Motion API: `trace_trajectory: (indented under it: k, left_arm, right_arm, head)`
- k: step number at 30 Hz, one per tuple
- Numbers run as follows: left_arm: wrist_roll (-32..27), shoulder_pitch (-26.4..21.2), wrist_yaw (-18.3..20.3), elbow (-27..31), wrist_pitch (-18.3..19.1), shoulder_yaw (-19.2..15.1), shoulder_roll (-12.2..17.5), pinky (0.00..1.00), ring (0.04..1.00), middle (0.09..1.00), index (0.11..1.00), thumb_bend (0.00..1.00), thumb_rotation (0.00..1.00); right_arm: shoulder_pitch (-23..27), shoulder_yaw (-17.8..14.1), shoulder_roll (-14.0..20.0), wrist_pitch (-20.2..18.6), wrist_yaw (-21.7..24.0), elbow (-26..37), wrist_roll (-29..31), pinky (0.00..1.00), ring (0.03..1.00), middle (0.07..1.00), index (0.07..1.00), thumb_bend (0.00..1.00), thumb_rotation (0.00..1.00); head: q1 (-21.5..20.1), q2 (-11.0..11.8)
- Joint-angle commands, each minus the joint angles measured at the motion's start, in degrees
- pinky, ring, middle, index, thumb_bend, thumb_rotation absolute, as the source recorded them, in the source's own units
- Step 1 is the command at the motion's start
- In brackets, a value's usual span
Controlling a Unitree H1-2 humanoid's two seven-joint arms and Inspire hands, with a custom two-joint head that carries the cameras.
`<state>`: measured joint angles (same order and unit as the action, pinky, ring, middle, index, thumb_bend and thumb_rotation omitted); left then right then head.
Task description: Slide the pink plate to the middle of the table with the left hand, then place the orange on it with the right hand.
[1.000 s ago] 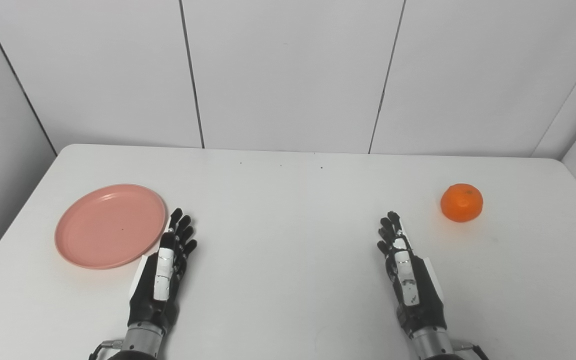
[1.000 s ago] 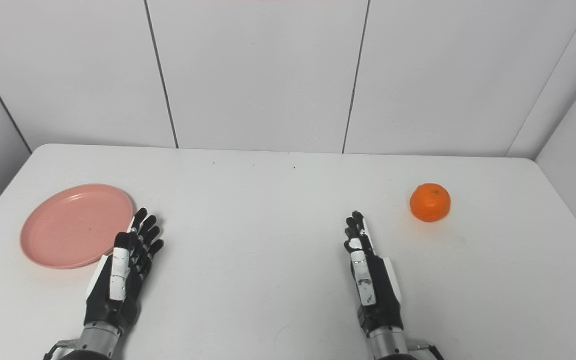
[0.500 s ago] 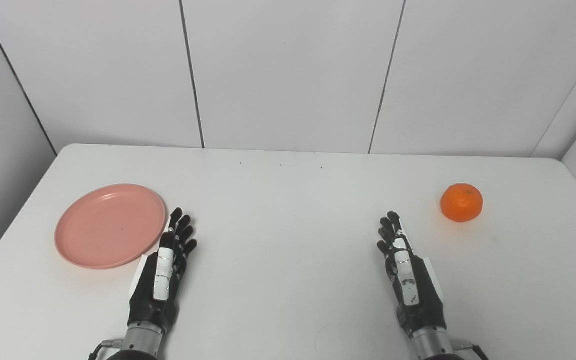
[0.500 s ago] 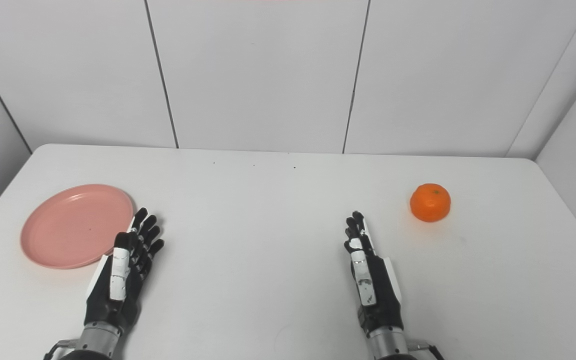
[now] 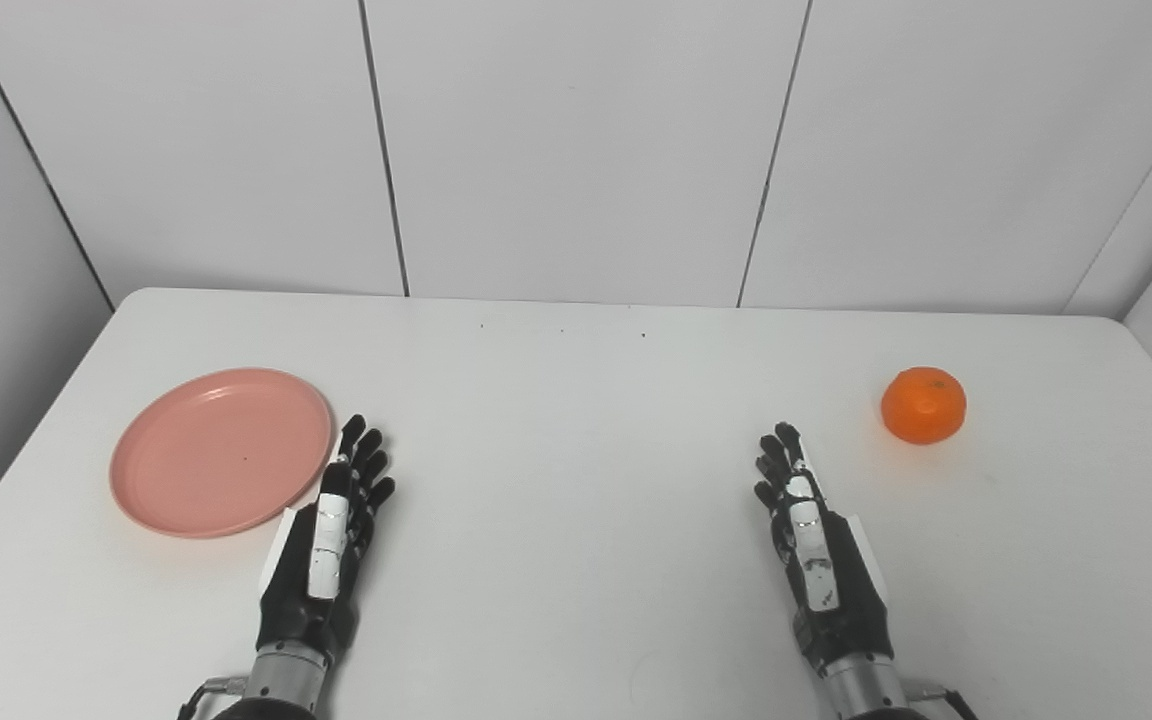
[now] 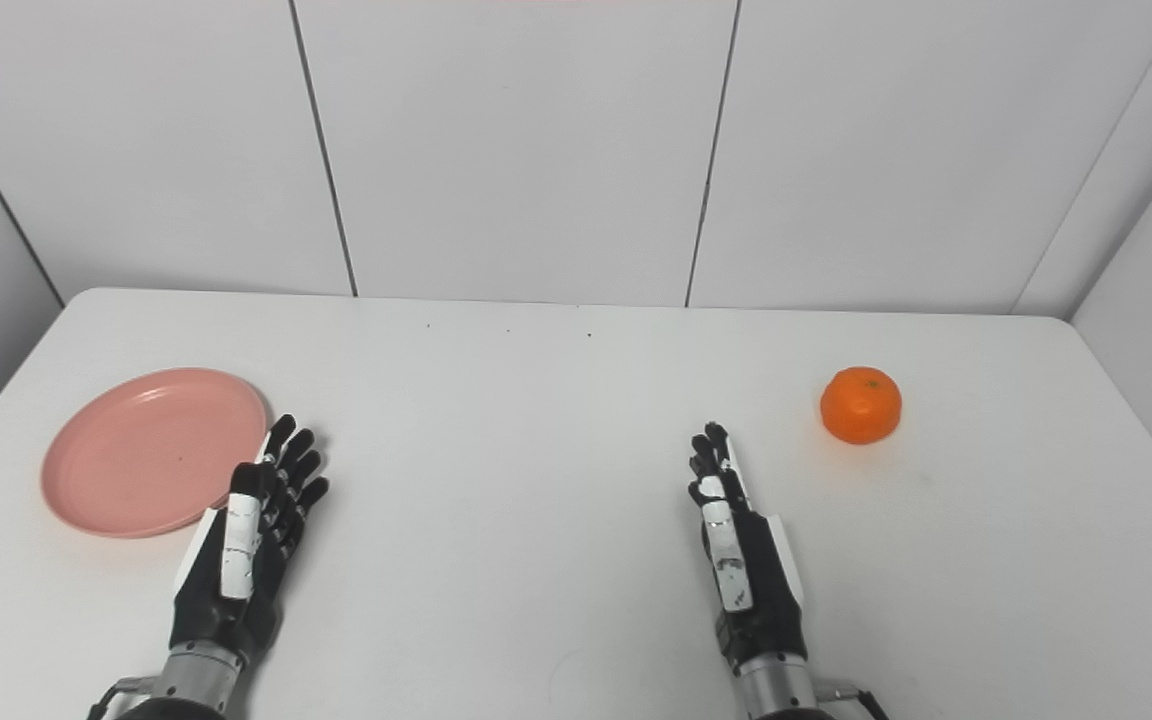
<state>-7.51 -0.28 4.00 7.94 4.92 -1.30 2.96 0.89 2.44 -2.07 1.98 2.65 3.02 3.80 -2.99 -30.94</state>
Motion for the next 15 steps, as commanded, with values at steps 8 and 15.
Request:
trace_trajectory:
  k: [8, 15]
  left_arm:
    - [2.60, -1.50, -1.14, -2.68, -3.53, 1.55, -2.10, 1.00, 1.000, 1.000, 1.000, 0.92, 1.00]
    - [4.66, -2.17, -2.25, -5.84, -6.78, 2.49, -4.26, 1.00, 1.000, 1.000, 1.000, 0.89, 1.00]
  right_arm:
    - [0.08, -1.46, 2.65, 3.83, 2.55, -4.28, 2.53, 1.00, 0.987, 0.981, 1.000, 0.83, 1.00]
    - [0.75, -2.99, 4.83, 4.73, 4.61, -7.08, 5.24, 1.00, 0.989, 0.983, 1.000, 0.85, 1.00]
  head:
    - [8.05, 2.29]
    - [11.32, 3.43]
